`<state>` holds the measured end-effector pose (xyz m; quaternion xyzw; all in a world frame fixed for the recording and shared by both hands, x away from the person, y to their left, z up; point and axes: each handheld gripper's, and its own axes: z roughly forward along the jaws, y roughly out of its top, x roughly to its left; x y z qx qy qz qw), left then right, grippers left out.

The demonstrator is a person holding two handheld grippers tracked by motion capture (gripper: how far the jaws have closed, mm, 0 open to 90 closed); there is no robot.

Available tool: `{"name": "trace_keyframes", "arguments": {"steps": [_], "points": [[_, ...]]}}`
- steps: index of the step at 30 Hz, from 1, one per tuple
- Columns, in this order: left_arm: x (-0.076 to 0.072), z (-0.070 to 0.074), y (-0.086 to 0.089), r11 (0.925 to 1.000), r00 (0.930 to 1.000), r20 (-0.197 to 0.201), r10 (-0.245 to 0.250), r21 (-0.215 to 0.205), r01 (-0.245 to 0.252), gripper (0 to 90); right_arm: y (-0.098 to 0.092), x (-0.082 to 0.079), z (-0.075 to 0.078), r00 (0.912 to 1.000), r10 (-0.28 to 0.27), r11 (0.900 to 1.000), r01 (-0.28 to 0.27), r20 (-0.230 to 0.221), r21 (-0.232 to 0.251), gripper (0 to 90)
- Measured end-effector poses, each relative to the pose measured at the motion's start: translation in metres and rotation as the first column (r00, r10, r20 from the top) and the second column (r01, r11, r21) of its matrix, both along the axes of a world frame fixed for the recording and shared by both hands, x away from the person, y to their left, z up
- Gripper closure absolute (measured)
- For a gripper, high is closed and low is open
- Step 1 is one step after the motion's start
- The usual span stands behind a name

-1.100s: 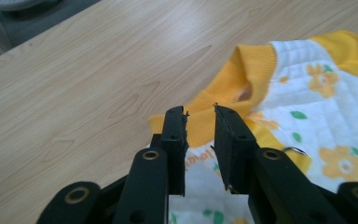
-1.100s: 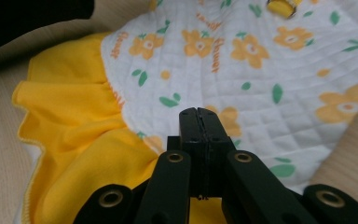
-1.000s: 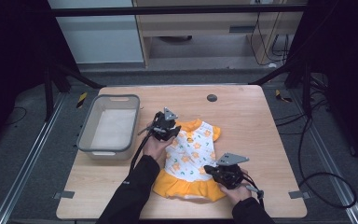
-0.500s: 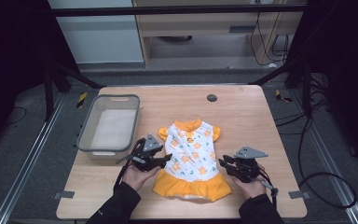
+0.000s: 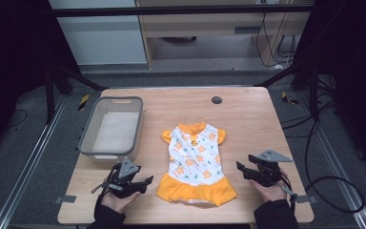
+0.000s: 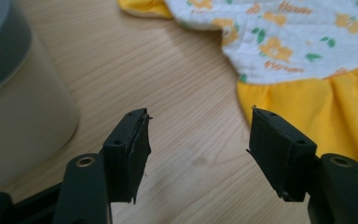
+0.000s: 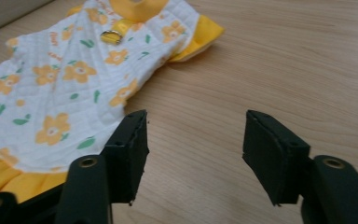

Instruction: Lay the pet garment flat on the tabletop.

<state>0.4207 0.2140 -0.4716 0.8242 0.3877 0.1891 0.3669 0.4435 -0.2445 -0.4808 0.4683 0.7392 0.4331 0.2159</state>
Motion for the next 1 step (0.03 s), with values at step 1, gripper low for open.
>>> {"name": "trace_keyframes", "arguments": {"steps": [1], "points": [[-0.0004, -0.0013, 0.0025, 0.9999, 0.9999, -0.003, 0.014, -0.001, -0.014, 37.5, -0.002, 0.0006, -0.0012, 0.9999, -0.014, 1.0, 0.014, 0.0, -0.002, 34.9]]}}
